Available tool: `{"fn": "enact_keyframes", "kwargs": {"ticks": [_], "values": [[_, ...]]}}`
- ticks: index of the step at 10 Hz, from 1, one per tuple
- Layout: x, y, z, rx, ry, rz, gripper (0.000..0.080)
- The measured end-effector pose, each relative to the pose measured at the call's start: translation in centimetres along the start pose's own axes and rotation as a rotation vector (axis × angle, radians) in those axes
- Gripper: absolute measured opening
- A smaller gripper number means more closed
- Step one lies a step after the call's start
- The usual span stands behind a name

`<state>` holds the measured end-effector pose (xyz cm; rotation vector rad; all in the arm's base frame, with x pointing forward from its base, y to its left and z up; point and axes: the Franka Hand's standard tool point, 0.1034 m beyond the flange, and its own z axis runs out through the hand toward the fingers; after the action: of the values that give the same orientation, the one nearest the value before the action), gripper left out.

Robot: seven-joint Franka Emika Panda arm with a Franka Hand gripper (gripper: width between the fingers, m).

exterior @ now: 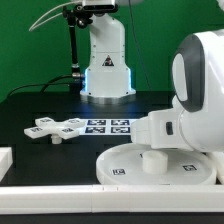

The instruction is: Assemble round table

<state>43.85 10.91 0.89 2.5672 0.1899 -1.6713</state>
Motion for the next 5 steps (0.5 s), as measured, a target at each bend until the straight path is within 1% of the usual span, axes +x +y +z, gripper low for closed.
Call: {"fn": "enact_keyframes", "kwargs": {"ticks": [1, 3, 4, 5], "values": [[0.0, 0.0, -0.1, 0.002, 0.001, -0.015, 0.0409], [-0.2, 0.4, -0.7, 0.010, 0.005, -0.042, 0.0409], [-1.0, 0.7, -1.7, 0.013, 0.001, -0.057, 0.0409], [-2.4, 1.3, -3.4, 0.022, -0.007, -0.062, 0.0409]]}}
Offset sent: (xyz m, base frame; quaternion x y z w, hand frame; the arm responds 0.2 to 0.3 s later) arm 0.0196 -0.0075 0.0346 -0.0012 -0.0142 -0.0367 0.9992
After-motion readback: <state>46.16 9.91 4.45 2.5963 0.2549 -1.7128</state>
